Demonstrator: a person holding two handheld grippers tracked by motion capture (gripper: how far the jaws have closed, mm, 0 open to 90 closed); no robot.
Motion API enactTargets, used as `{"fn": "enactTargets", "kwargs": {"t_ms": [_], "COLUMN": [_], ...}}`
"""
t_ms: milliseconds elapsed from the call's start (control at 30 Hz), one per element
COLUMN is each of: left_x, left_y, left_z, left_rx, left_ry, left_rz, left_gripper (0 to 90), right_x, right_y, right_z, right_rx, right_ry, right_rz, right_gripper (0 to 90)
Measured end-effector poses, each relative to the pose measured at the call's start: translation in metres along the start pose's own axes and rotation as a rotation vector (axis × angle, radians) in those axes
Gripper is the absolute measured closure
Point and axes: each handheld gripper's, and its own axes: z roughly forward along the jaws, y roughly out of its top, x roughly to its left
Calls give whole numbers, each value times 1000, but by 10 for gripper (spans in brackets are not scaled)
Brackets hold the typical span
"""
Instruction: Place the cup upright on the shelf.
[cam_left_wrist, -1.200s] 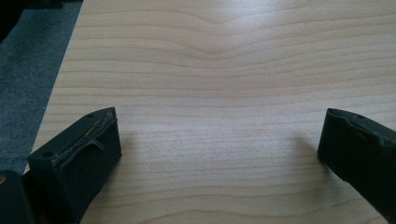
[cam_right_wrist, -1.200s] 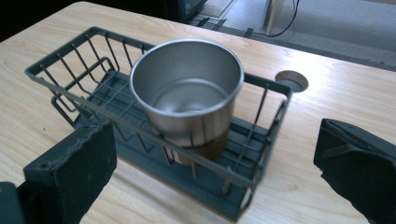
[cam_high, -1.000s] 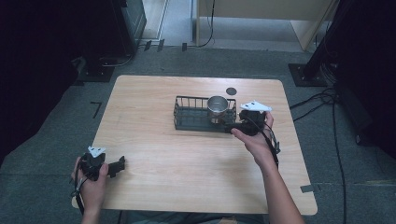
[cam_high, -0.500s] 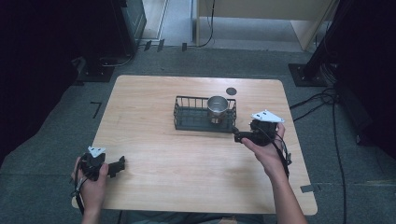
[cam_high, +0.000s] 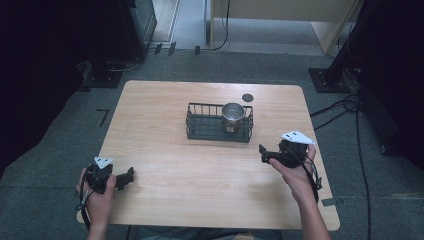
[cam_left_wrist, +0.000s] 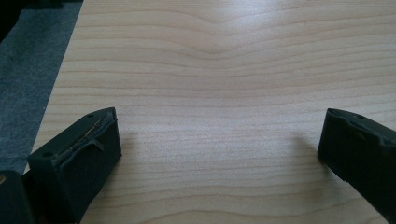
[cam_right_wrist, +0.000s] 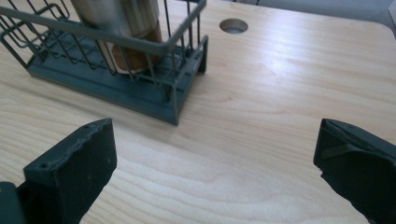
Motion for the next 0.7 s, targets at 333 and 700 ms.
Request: {"fn": "enactTargets", "kwargs": {"t_ms": [333,700], "left_x": [0,0], "left_y": [0,0], "left_z": [0,0], "left_rx": [-1,-1], "left_ry": [0,0], "left_rz": [-1,0], "left_gripper": [0,0], "right_x": [-15,-33], "right_y": [-24,-49], "right_z": [-5,-12], "right_rx": [20,39], "right_ry": [-33,-73], "right_rz": [32,67], "right_gripper": [0,0]}}
